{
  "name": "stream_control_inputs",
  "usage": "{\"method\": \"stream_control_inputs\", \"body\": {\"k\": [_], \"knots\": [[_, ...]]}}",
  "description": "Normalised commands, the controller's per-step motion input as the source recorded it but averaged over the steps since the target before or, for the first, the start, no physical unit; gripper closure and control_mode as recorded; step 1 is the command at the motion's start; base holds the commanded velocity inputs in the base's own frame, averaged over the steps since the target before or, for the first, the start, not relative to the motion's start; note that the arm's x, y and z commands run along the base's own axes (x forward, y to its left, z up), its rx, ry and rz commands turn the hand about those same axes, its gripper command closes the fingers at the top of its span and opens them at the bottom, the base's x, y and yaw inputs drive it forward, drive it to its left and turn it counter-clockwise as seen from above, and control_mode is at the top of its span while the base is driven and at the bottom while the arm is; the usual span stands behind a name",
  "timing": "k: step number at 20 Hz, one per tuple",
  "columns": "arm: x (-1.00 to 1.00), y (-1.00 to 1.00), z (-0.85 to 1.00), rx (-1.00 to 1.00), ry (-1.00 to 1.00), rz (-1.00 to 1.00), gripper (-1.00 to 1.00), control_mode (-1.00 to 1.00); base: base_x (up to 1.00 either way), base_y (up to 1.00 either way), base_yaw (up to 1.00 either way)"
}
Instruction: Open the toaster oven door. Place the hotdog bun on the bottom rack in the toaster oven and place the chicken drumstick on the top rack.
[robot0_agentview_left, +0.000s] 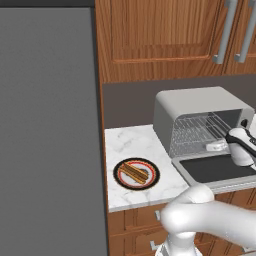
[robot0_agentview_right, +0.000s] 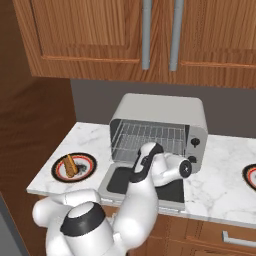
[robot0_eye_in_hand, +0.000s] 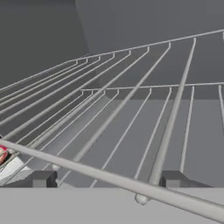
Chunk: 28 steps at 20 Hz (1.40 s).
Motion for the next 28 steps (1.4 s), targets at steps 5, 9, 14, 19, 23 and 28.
{"method": "stream_control_inputs", "body": {"k": [5, 9, 14, 19, 23, 28], "knots": [[-0.61, 0.0, -0.74, -0.11, 0.11, -0.09, -1.0, -1.0, 0.0, 0.0, 0.0], [-0.59, 0.0, -0.75, -0.12, 0.14, -0.09, -1.0, -1.0, 0.0, 0.0, 0.0], [-0.6, 0.0, -0.75, -0.13, 0.16, -0.09, -1.0, -1.0, 0.0, 0.0, 0.0], [-0.59, 0.0, -0.76, -0.14, 0.2, -0.1, -1.0, -1.0, 0.0, 0.0, 0.0], [-0.6, 0.0, -0.77, -0.14, 0.19, -0.1, -1.0, -1.0, 0.0, 0.0, 0.0], [-0.48, 0.0, -0.61, -0.08, 0.16, -0.1, -1.0, -1.0, 0.0, 0.0, 0.0]]}}
